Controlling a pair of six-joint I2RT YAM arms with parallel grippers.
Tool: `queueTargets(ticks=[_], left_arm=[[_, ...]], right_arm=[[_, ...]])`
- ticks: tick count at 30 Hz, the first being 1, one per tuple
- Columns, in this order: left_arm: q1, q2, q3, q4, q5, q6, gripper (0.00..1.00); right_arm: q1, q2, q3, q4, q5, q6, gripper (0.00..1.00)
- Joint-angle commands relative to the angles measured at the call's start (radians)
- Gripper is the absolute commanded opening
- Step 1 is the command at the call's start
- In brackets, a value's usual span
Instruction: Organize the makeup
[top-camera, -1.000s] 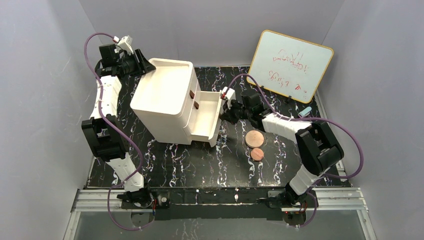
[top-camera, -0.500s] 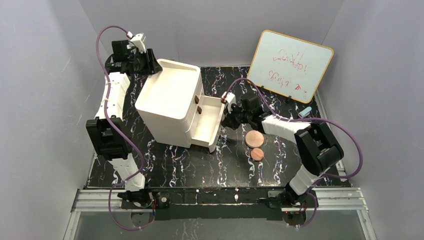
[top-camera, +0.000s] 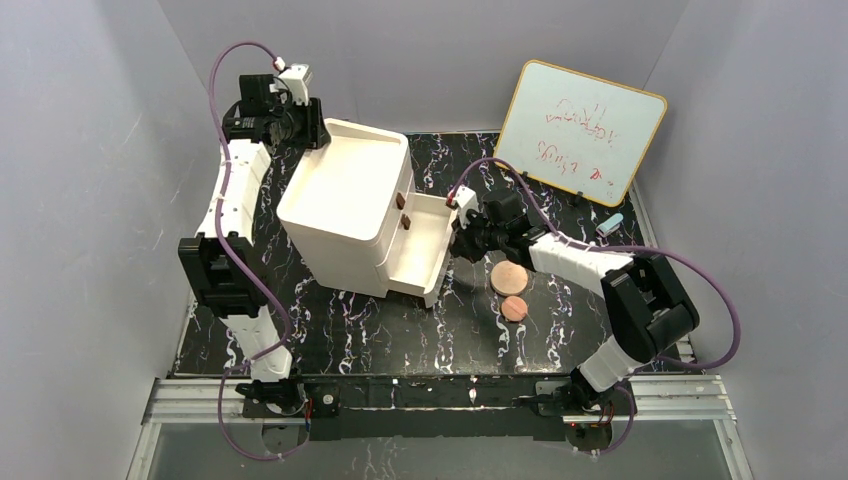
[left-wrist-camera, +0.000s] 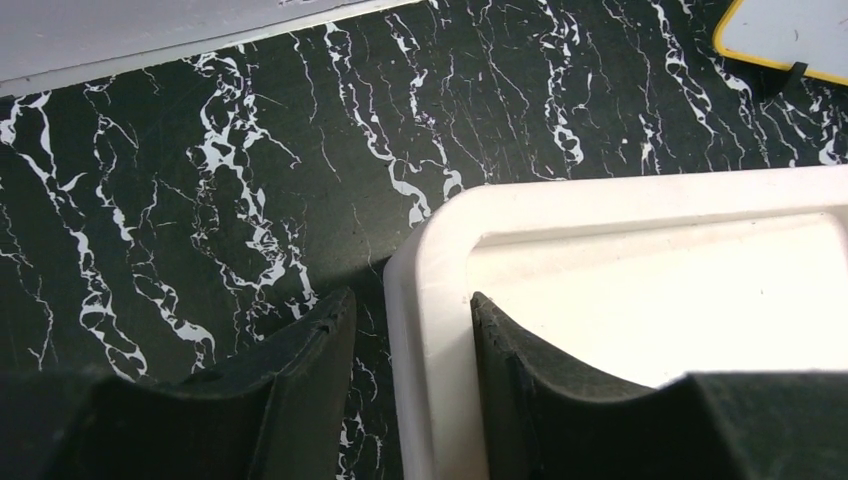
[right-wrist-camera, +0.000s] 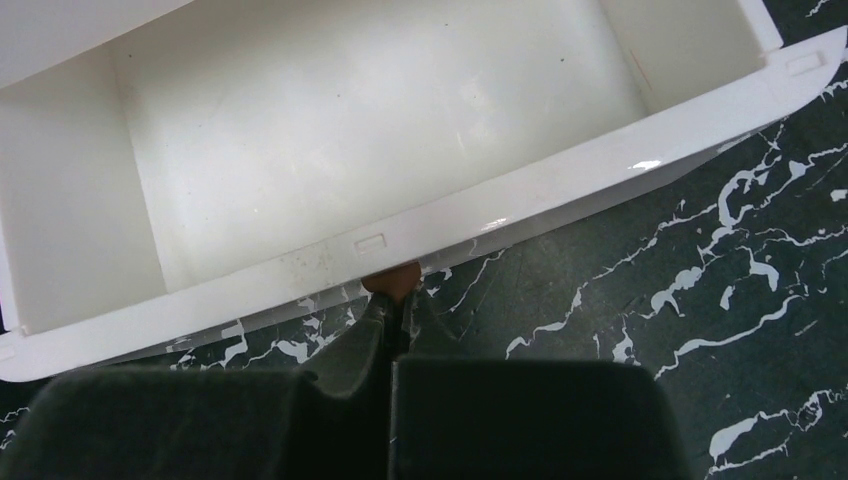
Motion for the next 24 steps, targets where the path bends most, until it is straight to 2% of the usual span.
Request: queueTargets(ticks=[1, 5, 8, 13, 17, 20, 21, 22, 23, 24], left_arm=[[-0.029, 0.005, 0.060, -0.030, -0.088, 0.068, 0.42], [-0.040, 0.012, 0.070, -0.035, -0.096, 0.075, 0.42], [-0.047, 0.009, 0.071, -0.035, -0.103, 0.081, 0.42], [-0.057, 0.012, 0.094, -0.037, -0.110, 0.088, 0.42], [-0.062, 0.018, 0.121, -0.041, -0.113, 0.099, 0.42], [-0.065, 0.023, 0.136, -0.043, -0.110, 0.110, 0.41], [-0.066, 0.026, 0.140, -0.043, -0.106, 0.113, 0.41], [-0.067, 0.029, 0.145, -0.044, -0.103, 0.118, 0.41], [-0.069, 0.034, 0.149, -0.046, -0.100, 0.122, 0.42], [-0.071, 0.038, 0.156, -0.050, -0.098, 0.128, 0.41]], right_arm=[[-0.009, -0.084, 0.010, -0.044, 0.079, 0.009, 0.01], [-0.008, -0.086, 0.000, -0.056, 0.088, 0.008, 0.01], [-0.008, -0.054, 0.032, -0.126, 0.084, 0.007, 0.03], [-0.008, -0.013, 0.075, -0.175, 0.057, 0.021, 0.34], [-0.007, -0.020, 0.102, -0.174, 0.076, 0.037, 0.40], [-0.007, -0.067, 0.124, -0.162, 0.155, 0.063, 0.43], [-0.007, -0.088, 0.132, -0.156, 0.205, 0.077, 0.49], [-0.007, -0.109, 0.144, -0.156, 0.266, 0.093, 0.62], [-0.007, -0.129, 0.161, -0.175, 0.347, 0.109, 0.85], [-0.008, -0.134, 0.189, -0.207, 0.406, 0.124, 0.94]])
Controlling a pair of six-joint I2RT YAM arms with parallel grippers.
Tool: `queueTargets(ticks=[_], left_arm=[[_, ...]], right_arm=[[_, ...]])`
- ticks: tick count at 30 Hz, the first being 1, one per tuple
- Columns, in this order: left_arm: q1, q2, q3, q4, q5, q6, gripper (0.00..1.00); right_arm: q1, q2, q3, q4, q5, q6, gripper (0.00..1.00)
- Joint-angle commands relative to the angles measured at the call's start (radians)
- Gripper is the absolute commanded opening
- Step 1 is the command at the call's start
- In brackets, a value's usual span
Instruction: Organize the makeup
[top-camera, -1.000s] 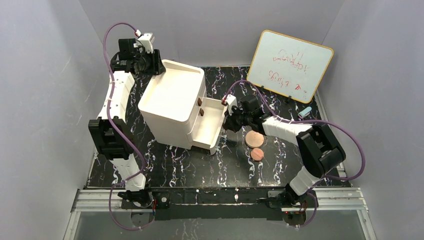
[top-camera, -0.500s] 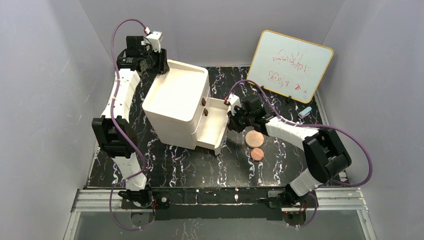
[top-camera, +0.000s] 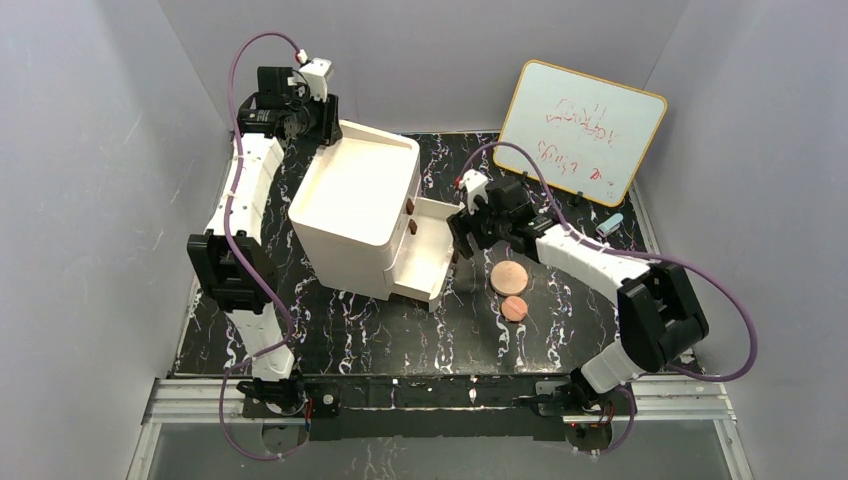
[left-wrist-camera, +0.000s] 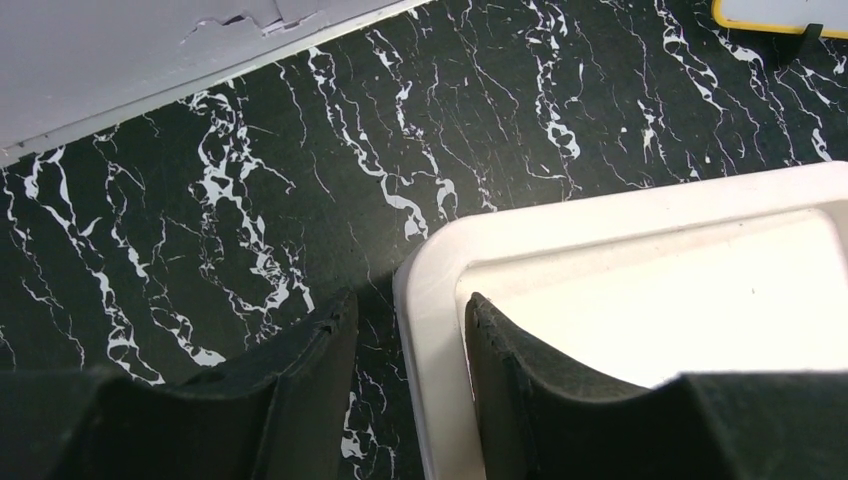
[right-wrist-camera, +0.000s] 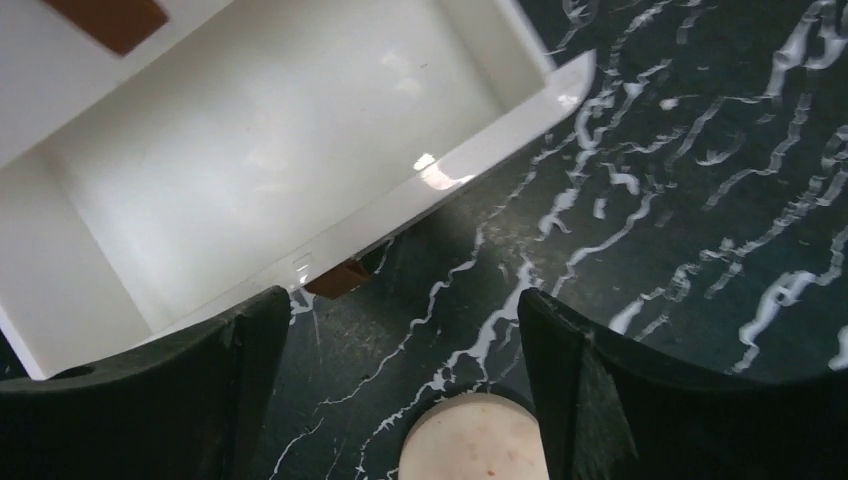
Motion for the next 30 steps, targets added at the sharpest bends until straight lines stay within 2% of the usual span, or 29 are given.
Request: queueTargets(ticks=[1, 6, 11, 15, 17, 21, 28, 30], left_arm=[[0.007, 0.011, 0.069, 0.010, -0.027, 0.050, 0.41], [-0.007, 0.037, 0.095, -0.005, -0.001, 0.079, 0.41], [-0.012, 0.051, 0.090, -0.029, 0.029, 0.088, 0.41], [-0.015, 0.042, 0.057, -0.032, 0.035, 0.074, 0.41], [-0.015, 0.039, 0.045, -0.032, 0.035, 0.073, 0.40], [-0.015, 0.048, 0.055, -0.039, 0.020, 0.073, 0.28], [-0.017, 0.073, 0.121, -0.066, 0.012, 0.086, 0.03], [-0.018, 0.078, 0.131, -0.072, 0.010, 0.086, 0.00]], right_arm=[[-0.007, -0.093, 0.135, -0.075, 0.293, 0.065, 0.97], [-0.010, -0.065, 0.221, -0.277, 0.458, 0.148, 0.98], [-0.032, -0.112, 0.101, -0.304, 0.503, 0.275, 0.98], [-0.056, -0.141, 0.022, -0.314, 0.544, 0.343, 0.89], [-0.075, -0.154, -0.006, -0.322, 0.570, 0.379, 0.79], [-0.136, -0.172, -0.050, -0.320, 0.558, 0.422, 0.65], [-0.181, -0.146, -0.081, -0.302, 0.510, 0.440, 0.64], [-0.181, -0.138, -0.088, -0.294, 0.496, 0.444, 0.64]])
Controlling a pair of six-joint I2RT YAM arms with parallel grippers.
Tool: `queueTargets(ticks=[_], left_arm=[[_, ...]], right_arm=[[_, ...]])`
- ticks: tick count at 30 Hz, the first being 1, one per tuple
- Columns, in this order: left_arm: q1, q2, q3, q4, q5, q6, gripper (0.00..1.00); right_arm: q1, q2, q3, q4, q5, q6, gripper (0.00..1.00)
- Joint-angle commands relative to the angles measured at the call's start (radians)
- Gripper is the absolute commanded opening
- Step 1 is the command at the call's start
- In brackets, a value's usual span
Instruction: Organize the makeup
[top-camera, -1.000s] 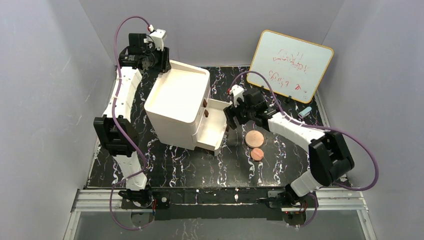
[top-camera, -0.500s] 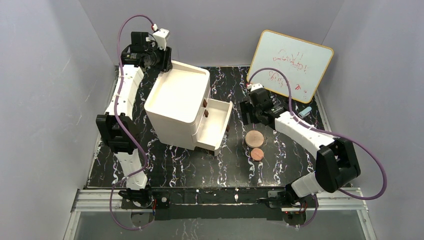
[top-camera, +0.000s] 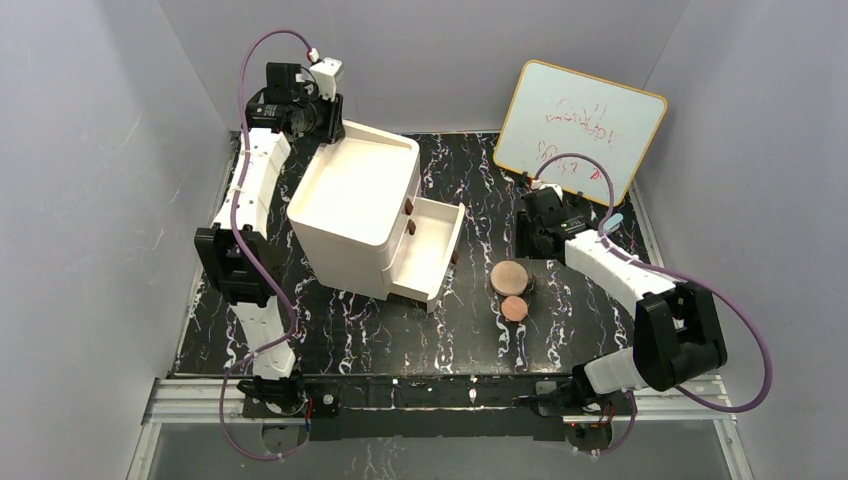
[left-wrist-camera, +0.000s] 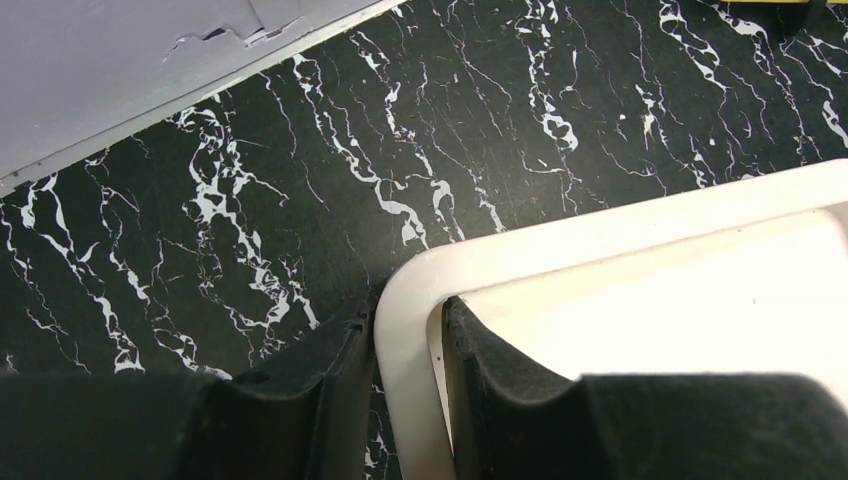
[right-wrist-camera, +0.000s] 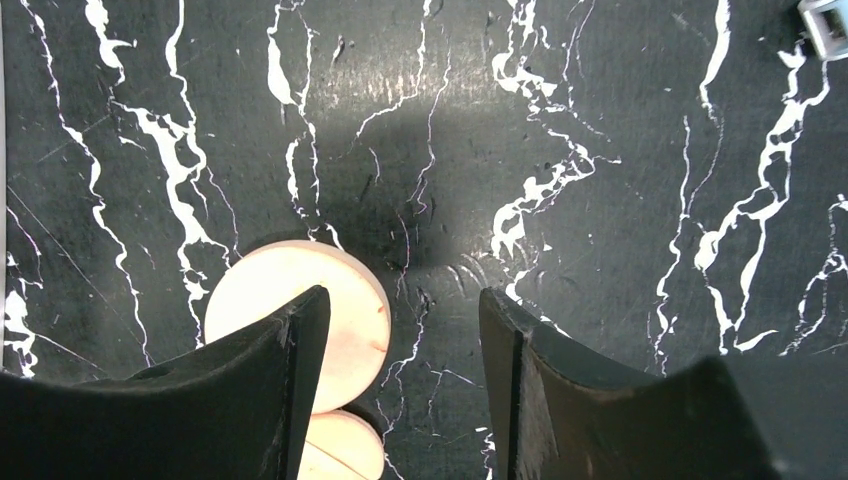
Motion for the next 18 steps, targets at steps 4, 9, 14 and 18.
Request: queueTargets(ticks=[4, 9, 14, 18], left_arm=[[0.005, 0.020, 0.049, -0.027, -0.014, 0.040, 0.00], [0.004, 0.025, 0.051, -0.032, 0.001, 0.083, 0.00], [0.004, 0.035, 0.054, -0.042, 0.019, 0.131, 0.00], [0.002, 0.019, 0.014, -0.020, 0.026, 0.179, 0.00]], right_arm=[[-0.004, 0.010, -0.033, 0.039, -0.042, 0.047, 0.63], [-0.004, 0.008, -0.065, 0.051, -0.081, 0.083, 0.61], [-0.003, 0.019, -0.089, 0.062, -0.108, 0.098, 0.47], [-0.003, 0.027, -0.093, 0.053, -0.119, 0.098, 0.45]])
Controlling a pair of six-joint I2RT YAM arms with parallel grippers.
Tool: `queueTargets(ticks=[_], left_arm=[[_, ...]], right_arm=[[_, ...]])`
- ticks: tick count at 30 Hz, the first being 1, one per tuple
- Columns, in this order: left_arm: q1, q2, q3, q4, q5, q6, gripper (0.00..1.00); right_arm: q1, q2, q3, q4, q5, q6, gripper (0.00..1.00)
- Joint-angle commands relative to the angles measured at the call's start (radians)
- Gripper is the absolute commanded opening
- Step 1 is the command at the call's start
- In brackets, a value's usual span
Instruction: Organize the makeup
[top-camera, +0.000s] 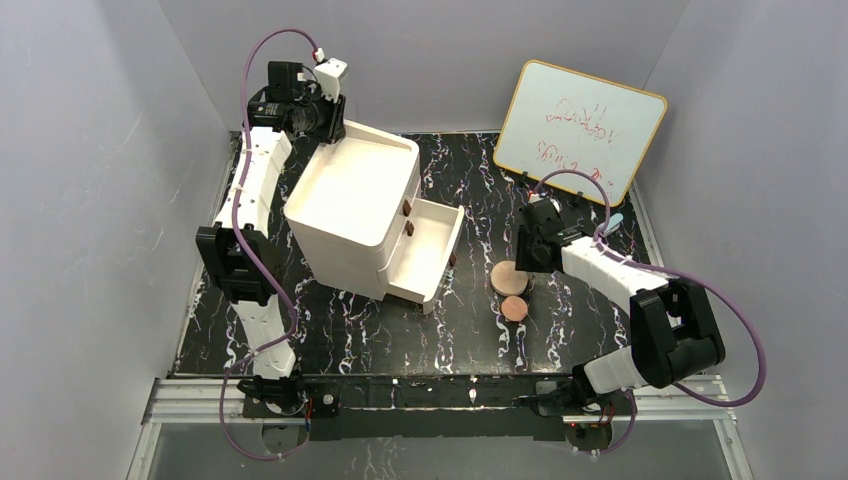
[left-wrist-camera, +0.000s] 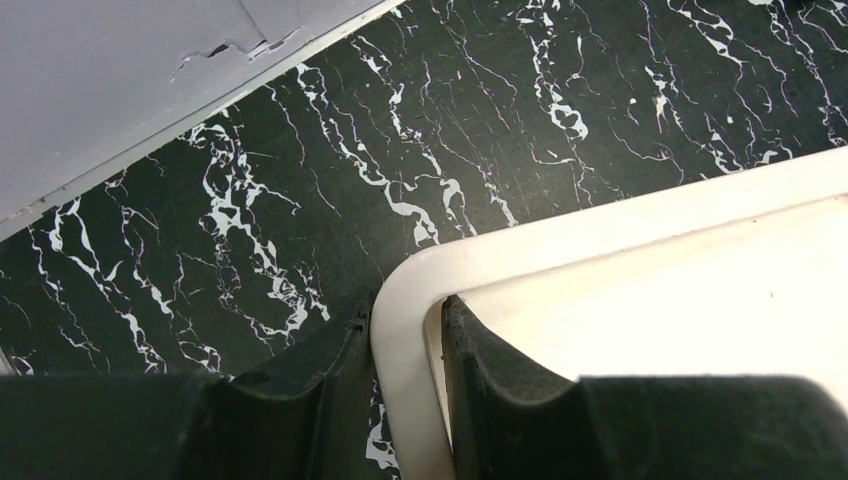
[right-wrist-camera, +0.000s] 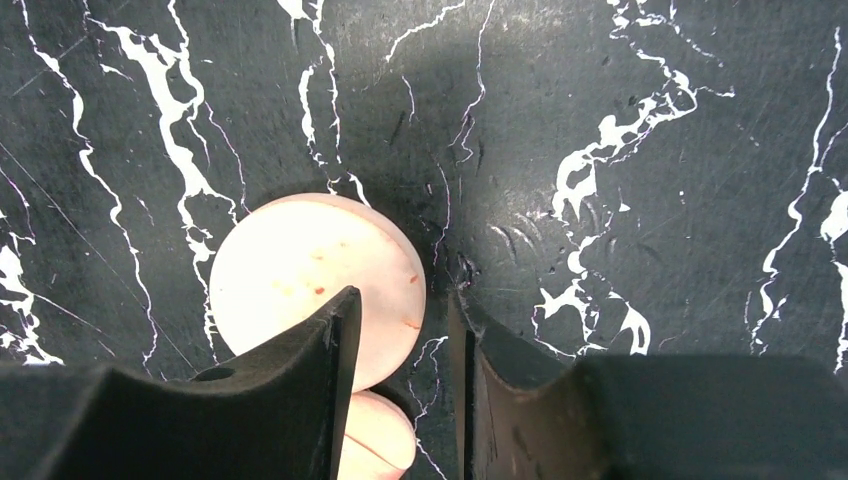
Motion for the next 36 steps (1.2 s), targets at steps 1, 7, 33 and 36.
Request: queueTargets(ticks=[1, 7, 33, 36], left_arm=[[0.007, -0.001, -0.021, 0.002, 0.019, 0.115, 0.00], [0.007, -0.008, -0.049, 0.001, 0.019, 0.149, 0.00], [0.007, -0.039, -0.093, 0.018, 0.012, 0.152, 0.00], [0.007, -0.037, -0.090, 0.018, 0.008, 0.148, 0.00]], right_arm=[[-0.002, 0.014, -0.005, 0.012, -0.015, 0.018, 0.45], [-0.003, 0.022, -0.013, 0.010, -0.004, 0.008, 0.45], [-0.008, -0.007, 0.117, 0.024, -0.085, 0.049, 0.01], [0.014, -0.037, 0.242, -0.028, -0.054, 0.048, 0.01]])
